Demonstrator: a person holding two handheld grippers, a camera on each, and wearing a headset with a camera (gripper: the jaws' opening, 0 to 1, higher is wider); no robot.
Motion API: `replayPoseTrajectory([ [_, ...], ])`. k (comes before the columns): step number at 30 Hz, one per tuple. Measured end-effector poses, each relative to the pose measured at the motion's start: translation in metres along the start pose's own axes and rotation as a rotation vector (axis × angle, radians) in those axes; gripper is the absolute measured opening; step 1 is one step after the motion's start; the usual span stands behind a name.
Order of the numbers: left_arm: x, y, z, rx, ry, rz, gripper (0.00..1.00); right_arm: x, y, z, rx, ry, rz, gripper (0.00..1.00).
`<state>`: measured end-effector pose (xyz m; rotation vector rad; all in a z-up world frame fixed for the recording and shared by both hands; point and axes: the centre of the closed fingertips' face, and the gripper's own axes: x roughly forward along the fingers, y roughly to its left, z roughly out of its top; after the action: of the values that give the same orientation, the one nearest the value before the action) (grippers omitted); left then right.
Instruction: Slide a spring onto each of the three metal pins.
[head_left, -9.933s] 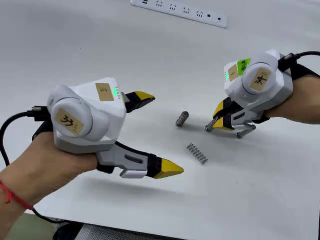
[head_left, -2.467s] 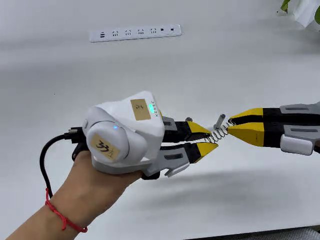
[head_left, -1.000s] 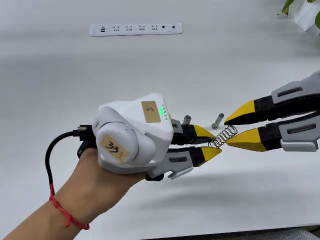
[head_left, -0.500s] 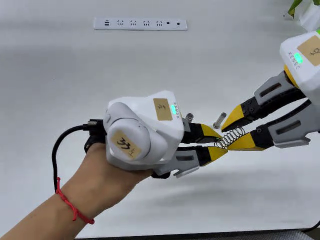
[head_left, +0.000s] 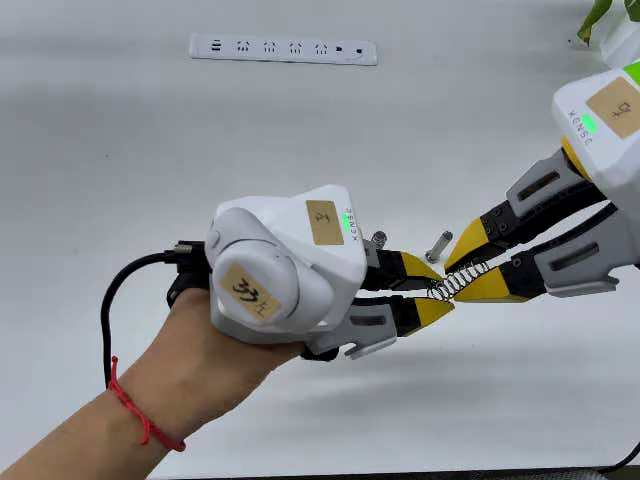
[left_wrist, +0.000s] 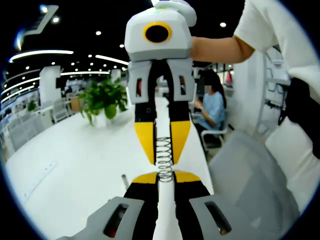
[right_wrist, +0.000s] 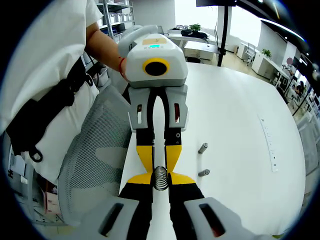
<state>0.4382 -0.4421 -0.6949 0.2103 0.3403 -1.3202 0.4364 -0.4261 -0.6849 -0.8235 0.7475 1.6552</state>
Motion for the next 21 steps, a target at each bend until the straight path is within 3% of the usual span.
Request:
replayPoseTrajectory([
  [17,-0.001,0.0004,0.0004,-0.017,-0.01,0.003,0.11,-0.0002,0.0008,0.0019,0.015,0.007,-0.004,0.12],
  [21,-0.0066,0.0008,-0.0067,-0.018,0.01,0.008,0.13,-0.0058,-0.0013,0.0015,0.027,0.005,-0.016,0.12],
])
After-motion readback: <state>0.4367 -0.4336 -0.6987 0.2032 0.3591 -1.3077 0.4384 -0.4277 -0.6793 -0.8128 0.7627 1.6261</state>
